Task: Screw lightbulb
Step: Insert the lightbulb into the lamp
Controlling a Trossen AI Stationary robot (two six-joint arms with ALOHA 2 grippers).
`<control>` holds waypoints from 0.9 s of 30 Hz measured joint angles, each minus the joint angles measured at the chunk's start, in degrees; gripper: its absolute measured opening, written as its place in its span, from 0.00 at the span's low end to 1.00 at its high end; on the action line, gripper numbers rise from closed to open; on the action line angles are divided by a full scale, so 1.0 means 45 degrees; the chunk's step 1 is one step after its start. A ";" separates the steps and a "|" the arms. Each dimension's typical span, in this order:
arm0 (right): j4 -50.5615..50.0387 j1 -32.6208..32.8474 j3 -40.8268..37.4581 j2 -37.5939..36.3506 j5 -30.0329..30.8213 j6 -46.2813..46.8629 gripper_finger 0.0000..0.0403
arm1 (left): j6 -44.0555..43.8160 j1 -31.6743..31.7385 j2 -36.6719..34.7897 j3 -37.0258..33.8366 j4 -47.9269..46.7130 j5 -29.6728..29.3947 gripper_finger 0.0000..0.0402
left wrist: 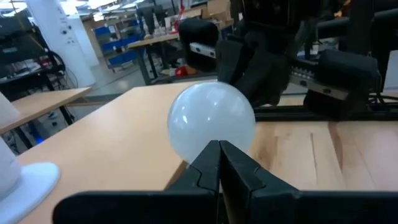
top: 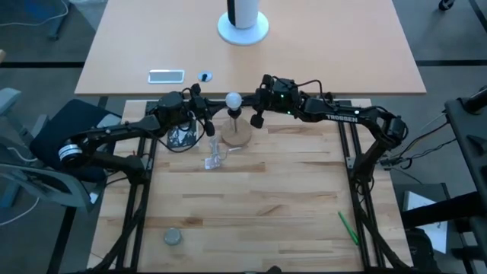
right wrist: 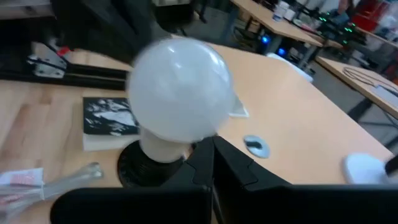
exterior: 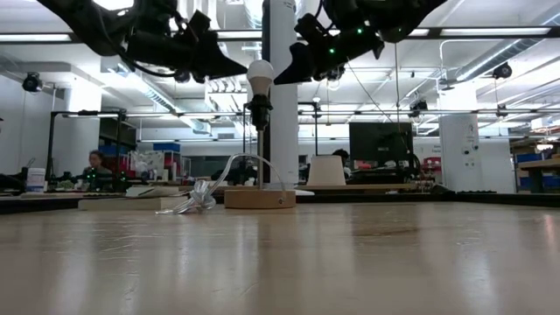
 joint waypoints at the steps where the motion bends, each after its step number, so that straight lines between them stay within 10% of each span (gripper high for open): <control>1: 0.0029 -0.0004 0.0000 0.0002 -0.0078 0.0005 0.00 | 0.0000 0.0017 0.0040 0.0000 0.0080 -0.0009 0.00; 20: -0.1066 0.0360 0.0000 -0.0073 0.0450 -0.0065 0.00 | -0.0107 0.0026 -0.0089 -0.0005 -0.0762 -0.1247 0.00; 27: -0.0416 0.0160 0.0000 0.0059 0.0749 -0.0311 0.00 | -0.0272 0.0012 -0.0147 -0.0005 -0.0673 0.0205 0.00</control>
